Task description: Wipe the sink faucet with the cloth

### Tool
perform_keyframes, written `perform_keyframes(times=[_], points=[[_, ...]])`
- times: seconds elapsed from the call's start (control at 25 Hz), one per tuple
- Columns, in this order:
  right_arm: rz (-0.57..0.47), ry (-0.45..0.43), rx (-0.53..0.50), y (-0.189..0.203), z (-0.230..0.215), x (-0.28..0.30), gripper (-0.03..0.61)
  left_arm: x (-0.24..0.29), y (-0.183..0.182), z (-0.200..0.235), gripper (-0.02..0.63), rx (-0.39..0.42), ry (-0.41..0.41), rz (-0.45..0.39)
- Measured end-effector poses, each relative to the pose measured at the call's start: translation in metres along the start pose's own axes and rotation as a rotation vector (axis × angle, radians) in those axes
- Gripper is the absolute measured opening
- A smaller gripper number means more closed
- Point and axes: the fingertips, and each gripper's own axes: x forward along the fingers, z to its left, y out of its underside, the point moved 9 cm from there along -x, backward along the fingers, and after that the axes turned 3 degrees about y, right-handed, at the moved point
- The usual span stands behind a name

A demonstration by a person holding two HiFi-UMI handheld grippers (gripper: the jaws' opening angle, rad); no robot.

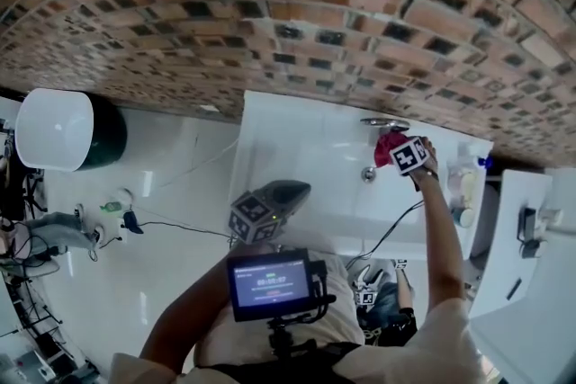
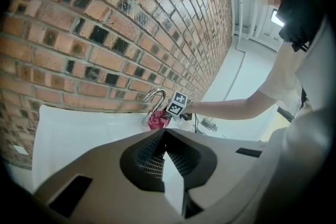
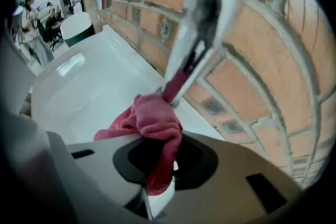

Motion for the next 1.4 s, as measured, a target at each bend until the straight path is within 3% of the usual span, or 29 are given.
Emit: perform_keyframes(times=[0.16, 0.36, 0.56, 0.76, 0.88, 1.0, 1.08, 1.24, 1.4], points=[[0.077, -0.201, 0.204, 0.012, -0.010, 0.011, 0.072, 0.002, 0.000, 0.002, 0.002, -0.007, -0.002, 0.005], [0.093, -0.285, 0.338, 0.023, -0.026, 0.032, 0.072, 0.008, -0.001, 0.004, 0.002, -0.005, 0.008, 0.007], [0.016, -0.348, 0.461, 0.027, -0.044, 0.055, 0.072, 0.012, 0.001, 0.005, 0.002, -0.011, 0.008, 0.028], [0.058, -0.400, 0.586, 0.041, -0.048, 0.081, 0.072, 0.013, 0.002, 0.005, 0.002, -0.013, 0.005, 0.045], [0.027, -0.356, 0.669, 0.052, -0.052, 0.086, 0.072, 0.014, 0.002, 0.004, 0.002, -0.007, 0.011, 0.055], [-0.022, -0.209, 0.758, 0.076, -0.063, 0.076, 0.072, 0.016, 0.003, 0.003, 0.002, -0.005, 0.022, 0.059], [-0.081, -0.116, 0.792, 0.092, -0.069, 0.054, 0.072, 0.018, 0.003, 0.002, 0.002, -0.005, 0.027, 0.061], [-0.287, -0.019, 0.788, 0.124, -0.069, -0.019, 0.074, 0.020, 0.002, -0.003, 0.002, 0.005, 0.043, 0.069], [-0.350, 0.048, 0.911, 0.159, -0.068, -0.054, 0.074, 0.026, 0.002, -0.006, 0.002, 0.008, 0.058, 0.069]])
